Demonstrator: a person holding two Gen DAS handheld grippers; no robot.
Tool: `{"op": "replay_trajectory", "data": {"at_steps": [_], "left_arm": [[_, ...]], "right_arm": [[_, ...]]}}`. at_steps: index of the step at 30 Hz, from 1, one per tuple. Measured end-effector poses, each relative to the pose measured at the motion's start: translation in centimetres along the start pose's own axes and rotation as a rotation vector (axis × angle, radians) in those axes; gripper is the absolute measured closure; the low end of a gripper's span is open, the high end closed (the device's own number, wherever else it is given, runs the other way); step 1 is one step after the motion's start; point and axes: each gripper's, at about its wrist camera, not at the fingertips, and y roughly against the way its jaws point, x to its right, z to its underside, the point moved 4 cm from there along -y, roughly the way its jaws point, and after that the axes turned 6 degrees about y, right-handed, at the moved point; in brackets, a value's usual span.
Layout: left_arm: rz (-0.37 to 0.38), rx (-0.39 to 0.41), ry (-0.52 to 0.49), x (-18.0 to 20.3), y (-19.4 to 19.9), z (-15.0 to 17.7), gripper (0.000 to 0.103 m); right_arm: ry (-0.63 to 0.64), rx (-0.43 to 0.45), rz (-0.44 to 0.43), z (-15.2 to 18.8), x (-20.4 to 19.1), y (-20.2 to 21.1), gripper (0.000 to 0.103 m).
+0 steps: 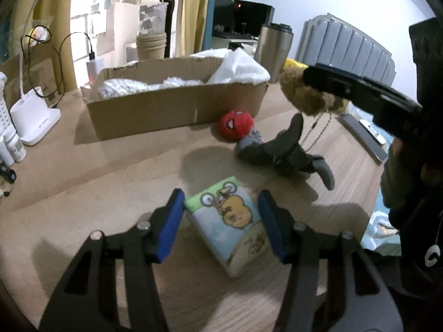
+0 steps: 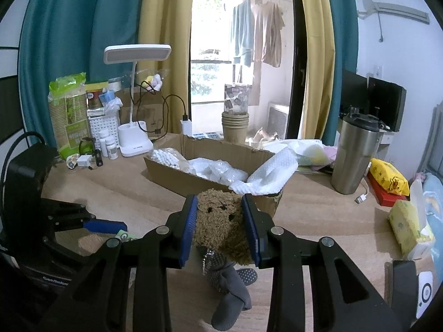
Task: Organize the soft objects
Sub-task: 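Carry the tissue pack and plush bear with both tools over the box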
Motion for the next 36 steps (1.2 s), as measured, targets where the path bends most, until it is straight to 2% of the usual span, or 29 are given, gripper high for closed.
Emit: {"op": "replay_trajectory", "data": {"at_steps": [5, 11, 36], "left_arm": [[0.020, 0.025, 0.028, -0.4, 0.5, -1.0, 0.047], [0.024, 0.106, 0.043, -0.7, 1.4, -3.1, 0.047], [0.017, 0.290, -0.010, -1.1, 2.3, -10.0, 0.047]], "right_arm": [[-0.001, 0.000, 0.000, 0.0, 0.0, 0.0, 0.068], [-0.008, 0.010, -0.005, -0.6, 0.2, -0.2, 0.068], [0.018, 0.054, 0.012, -3.0, 0.7, -1.6, 0.067]]}}
